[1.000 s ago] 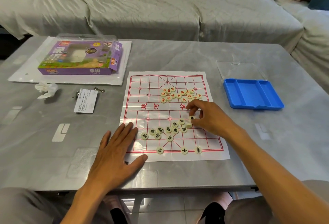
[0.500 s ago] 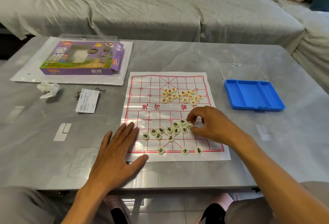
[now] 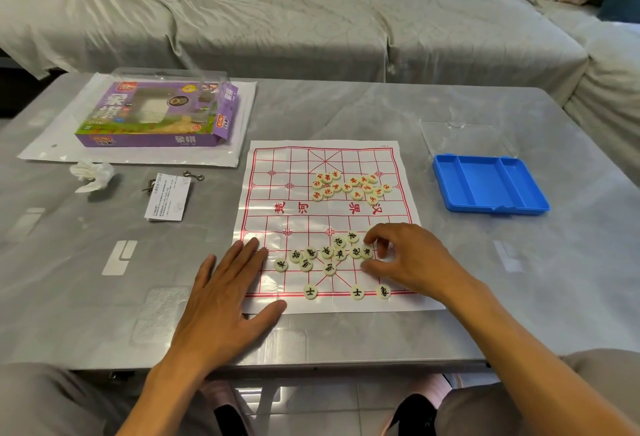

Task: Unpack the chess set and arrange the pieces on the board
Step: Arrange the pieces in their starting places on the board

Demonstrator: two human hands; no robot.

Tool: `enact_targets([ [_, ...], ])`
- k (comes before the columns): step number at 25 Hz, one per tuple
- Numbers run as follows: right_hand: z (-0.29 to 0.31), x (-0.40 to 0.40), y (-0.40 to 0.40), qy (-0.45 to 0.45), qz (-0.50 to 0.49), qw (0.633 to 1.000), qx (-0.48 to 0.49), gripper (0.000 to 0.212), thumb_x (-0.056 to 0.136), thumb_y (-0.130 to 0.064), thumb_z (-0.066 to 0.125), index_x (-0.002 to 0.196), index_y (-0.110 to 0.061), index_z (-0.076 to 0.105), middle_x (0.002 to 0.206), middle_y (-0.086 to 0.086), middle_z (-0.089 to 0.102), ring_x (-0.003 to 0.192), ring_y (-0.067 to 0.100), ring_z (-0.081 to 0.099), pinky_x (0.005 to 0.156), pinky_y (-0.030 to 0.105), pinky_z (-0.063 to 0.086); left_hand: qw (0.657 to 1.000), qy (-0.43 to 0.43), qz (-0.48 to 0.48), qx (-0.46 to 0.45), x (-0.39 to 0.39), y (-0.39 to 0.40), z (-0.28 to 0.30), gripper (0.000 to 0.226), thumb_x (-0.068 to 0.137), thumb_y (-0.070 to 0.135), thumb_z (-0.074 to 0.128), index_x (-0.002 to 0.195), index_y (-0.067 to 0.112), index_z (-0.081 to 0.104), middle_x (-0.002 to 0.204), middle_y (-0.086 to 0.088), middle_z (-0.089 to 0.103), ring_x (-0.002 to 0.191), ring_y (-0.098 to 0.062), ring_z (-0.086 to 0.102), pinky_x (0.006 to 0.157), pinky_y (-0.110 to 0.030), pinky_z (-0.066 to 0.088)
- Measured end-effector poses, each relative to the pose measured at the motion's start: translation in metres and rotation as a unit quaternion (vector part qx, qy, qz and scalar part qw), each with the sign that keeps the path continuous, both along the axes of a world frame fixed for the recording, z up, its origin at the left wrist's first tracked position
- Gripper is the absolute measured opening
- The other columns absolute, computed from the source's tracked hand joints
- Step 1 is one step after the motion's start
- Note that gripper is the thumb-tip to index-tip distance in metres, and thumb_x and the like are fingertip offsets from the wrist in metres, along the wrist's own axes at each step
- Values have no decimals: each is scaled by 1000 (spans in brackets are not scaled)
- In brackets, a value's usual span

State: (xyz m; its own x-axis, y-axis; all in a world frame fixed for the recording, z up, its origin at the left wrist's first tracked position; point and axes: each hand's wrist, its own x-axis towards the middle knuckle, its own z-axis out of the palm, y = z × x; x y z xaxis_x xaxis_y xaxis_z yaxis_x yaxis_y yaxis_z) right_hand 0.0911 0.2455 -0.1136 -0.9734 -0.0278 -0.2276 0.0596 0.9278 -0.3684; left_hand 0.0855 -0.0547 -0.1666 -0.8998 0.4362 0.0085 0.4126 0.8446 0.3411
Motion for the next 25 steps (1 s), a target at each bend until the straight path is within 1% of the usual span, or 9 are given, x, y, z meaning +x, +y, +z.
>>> enact_targets([
  [4, -4, -3, -2, -2, -11, 1000, 13, 29, 85, -49, 63, 109, -34, 60, 108, -14, 62, 92, 10, 56, 83, 20, 48, 1000, 0, -2, -5, 0, 0, 0, 92, 76, 86, 11, 152, 34, 12, 159, 16, 0, 145, 1, -7, 121, -39, -2],
  [7, -4, -3, 2, -14, -15, 1000, 2, 30, 84, -48, 65, 110, -34, 60, 110, -14, 62, 94, 10, 56, 85, 22, 50, 1000, 2, -2, -4, 0, -1, 0, 91, 76, 86, 11, 152, 34, 13, 159, 16, 1, 145, 0, -6, 121, -40, -1],
  [11, -2, -3, 1, -13, -19, 1000, 20, 29, 86, -46, 63, 112, -32, 62, 113, -11, 63, 95, 10, 57, 88, 23, 49, 1000, -3, -1, -8, 0, 0, 0, 90, 76, 85, 13, 152, 35, 11, 158, 16, -1, 145, 0, -6, 121, -41, 0],
  [14, 6, -10, -3, 20, -34, 999, 20, 29, 87, -46, 62, 112, -32, 63, 107, -11, 64, 89, 9, 56, 82, 21, 49, 1000, -8, 1, -13, 0, 0, 0, 88, 77, 85, 15, 151, 38, 7, 158, 18, -4, 144, 1, -9, 121, -40, -2],
  [18, 9, -38, -16, 84, -57, 994, 27, 29, 89, -42, 61, 115, -29, 62, 101, -8, 66, 82, 8, 54, 76, 20, 45, 1000, -11, 1, -13, 0, 0, 1, 91, 75, 87, 9, 151, 37, 6, 158, 18, -5, 144, 1, -10, 121, -40, -2],
  [21, 4, -51, -25, 60, -50, 996, 31, 29, 89, -39, 63, 114, -25, 64, 108, -4, 67, 88, 10, 56, 81, 23, 47, 1000, -16, 4, -15, 1, 0, 4, 93, 73, 88, 4, 151, 37, 2, 158, 18, -8, 144, 1, -13, 121, -41, -3],
  [23, 3, -49, -29, 33, -27, 998, 35, 28, 87, -39, 65, 111, -24, 66, 108, -5, 67, 89, 11, 57, 82, 24, 48, 1000, -20, 5, -18, 1, 0, 4, 91, 74, 87, 6, 150, 38, -1, 157, 19, -11, 143, 1, -15, 121, -41, -3],
  [25, 6, -46, -31, 30, -7, 999, 27, 28, 86, -39, 66, 110, -24, 66, 105, -6, 66, 87, 9, 55, 81, 23, 48, 1000, -19, 5, -17, 0, 0, 2, 88, 75, 85, 11, 150, 39, -1, 157, 19, -11, 143, 1, -14, 121, -42, -2],
])
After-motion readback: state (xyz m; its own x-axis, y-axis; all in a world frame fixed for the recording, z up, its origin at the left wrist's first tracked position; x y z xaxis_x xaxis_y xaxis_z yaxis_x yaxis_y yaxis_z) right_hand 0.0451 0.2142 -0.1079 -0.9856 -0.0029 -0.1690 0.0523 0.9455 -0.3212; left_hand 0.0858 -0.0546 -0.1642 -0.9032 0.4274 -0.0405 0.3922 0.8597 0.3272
